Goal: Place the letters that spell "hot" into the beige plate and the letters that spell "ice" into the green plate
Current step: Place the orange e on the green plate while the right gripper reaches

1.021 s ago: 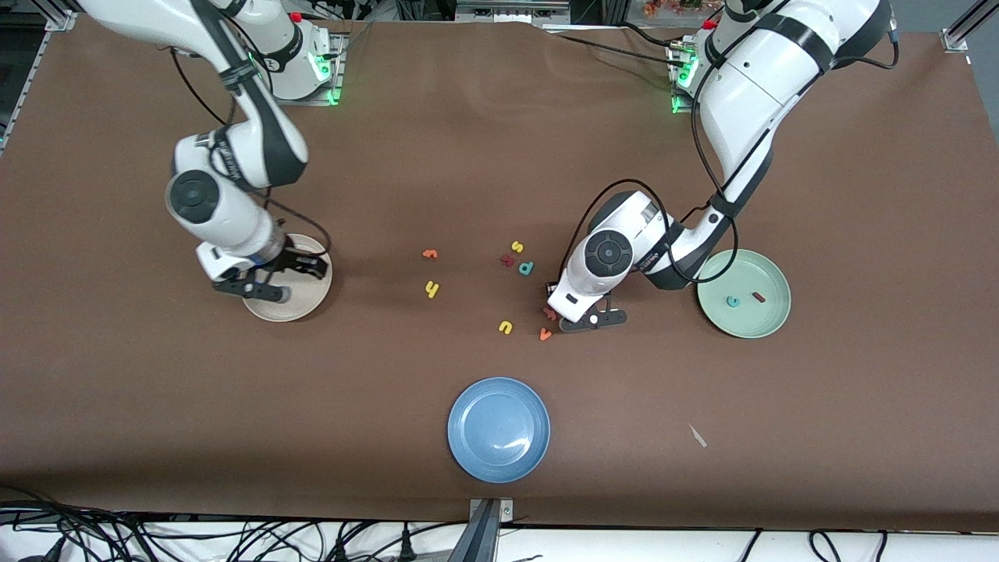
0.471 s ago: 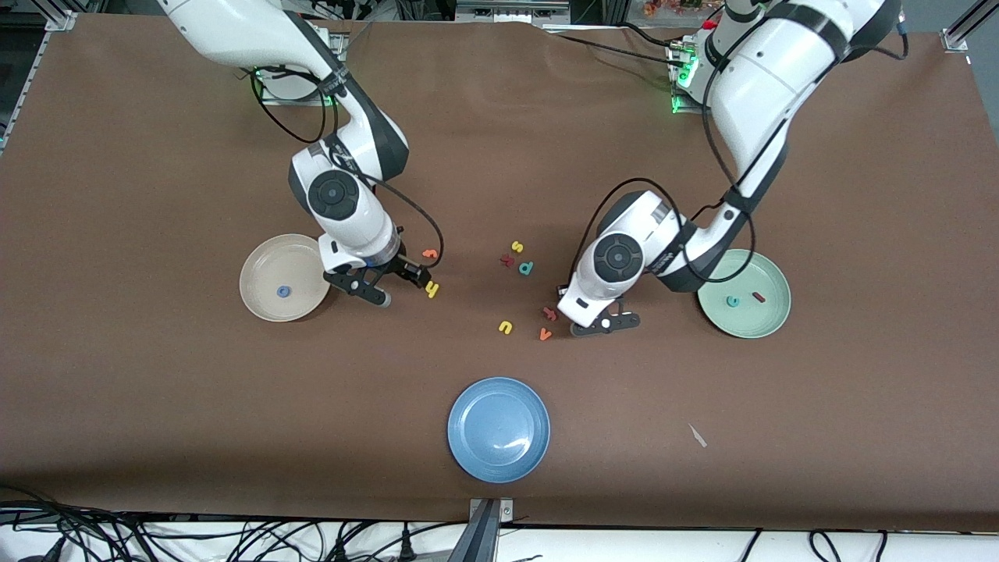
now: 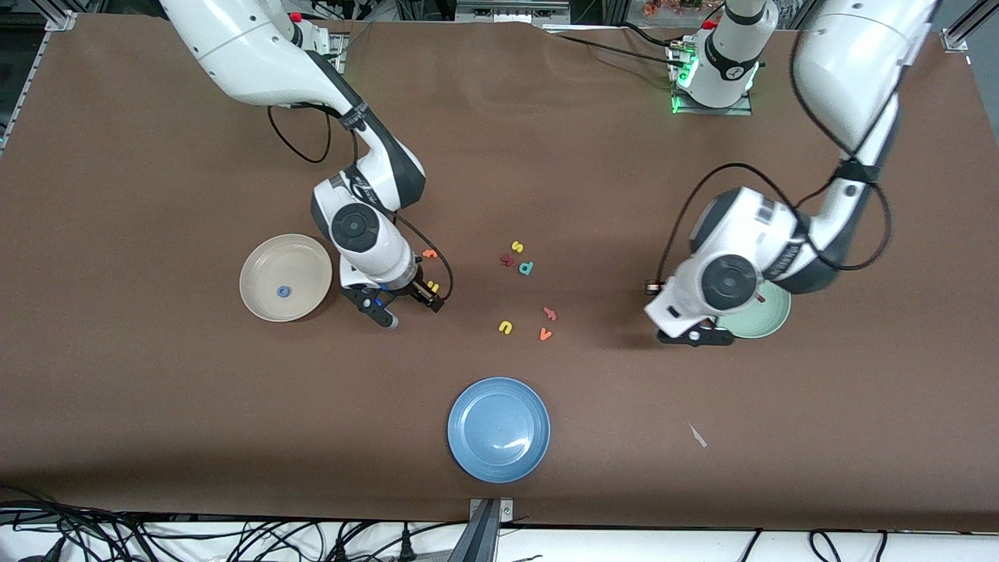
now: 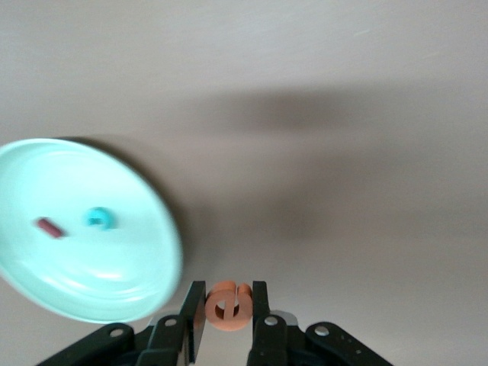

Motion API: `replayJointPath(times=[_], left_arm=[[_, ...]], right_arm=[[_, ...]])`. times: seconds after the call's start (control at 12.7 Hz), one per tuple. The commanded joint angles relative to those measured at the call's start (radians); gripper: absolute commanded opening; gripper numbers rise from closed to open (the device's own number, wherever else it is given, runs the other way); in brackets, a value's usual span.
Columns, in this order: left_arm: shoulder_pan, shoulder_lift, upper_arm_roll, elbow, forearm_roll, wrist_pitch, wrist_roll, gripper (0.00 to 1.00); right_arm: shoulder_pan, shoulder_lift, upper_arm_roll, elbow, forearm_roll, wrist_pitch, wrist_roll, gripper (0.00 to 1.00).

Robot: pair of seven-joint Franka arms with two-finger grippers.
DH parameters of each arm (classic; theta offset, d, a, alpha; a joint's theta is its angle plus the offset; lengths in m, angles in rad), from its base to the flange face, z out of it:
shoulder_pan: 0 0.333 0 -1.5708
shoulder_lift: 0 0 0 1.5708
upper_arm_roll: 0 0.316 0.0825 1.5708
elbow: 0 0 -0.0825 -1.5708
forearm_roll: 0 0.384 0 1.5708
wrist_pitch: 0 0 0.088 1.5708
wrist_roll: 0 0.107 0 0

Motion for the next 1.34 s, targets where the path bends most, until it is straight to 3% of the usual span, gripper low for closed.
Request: replayJointPath(times=[0.0,0.24,0.47,0.55,0.71,0.79,1.02,1.18,1.26], left_arm=[[0.112,-0.017,-0.002,-0.058,-0.01,-0.017,0.184,0.06],[0.217,0.001,0.0,-0.127,0.036,-0.008,0.298,0.06],[0.254,0.024,0.0,-0.164,0.07,0.023,0.315,0.1],[0.26,0.025,0.0,-0.17,0.07,0.026,0.315,0.2],[0.26,0.021,-0.002,-0.167,0.07,0.025,0.316,0.93],[0.257,0.012,-0.003,-0.159,0.068,0.02,0.315,0.99],[0.254,-0.051,-0.028,-0.126,0.055,-0.015,0.315,1.0],[0.256,-0.077,-0.083,-0.045,0.053,-0.102,0.313,1.0],[0.257,-0.077,-0.103,0.018,0.053,-0.165,0.313,1.0]], right_arm=[[0.046,0.046,-0.024,0.039,-0.027,-0.005,0.072,0.85],[0.05,0.054,-0.024,0.036,-0.06,-0.005,0.106,0.85],[0.051,0.064,-0.024,0.033,-0.078,0.005,0.107,0.64],[0.053,0.069,-0.023,0.032,-0.078,0.019,0.109,0.61],[0.062,0.074,-0.023,0.029,-0.078,0.029,0.135,0.54],[0.063,0.074,-0.023,0.027,-0.08,0.032,0.136,0.53],[0.063,0.074,-0.023,0.023,-0.08,0.042,0.135,0.3],[0.063,0.069,-0.023,0.015,-0.08,0.041,0.118,0.13],[0.06,0.061,-0.023,0.006,-0.08,0.039,0.094,0.1]])
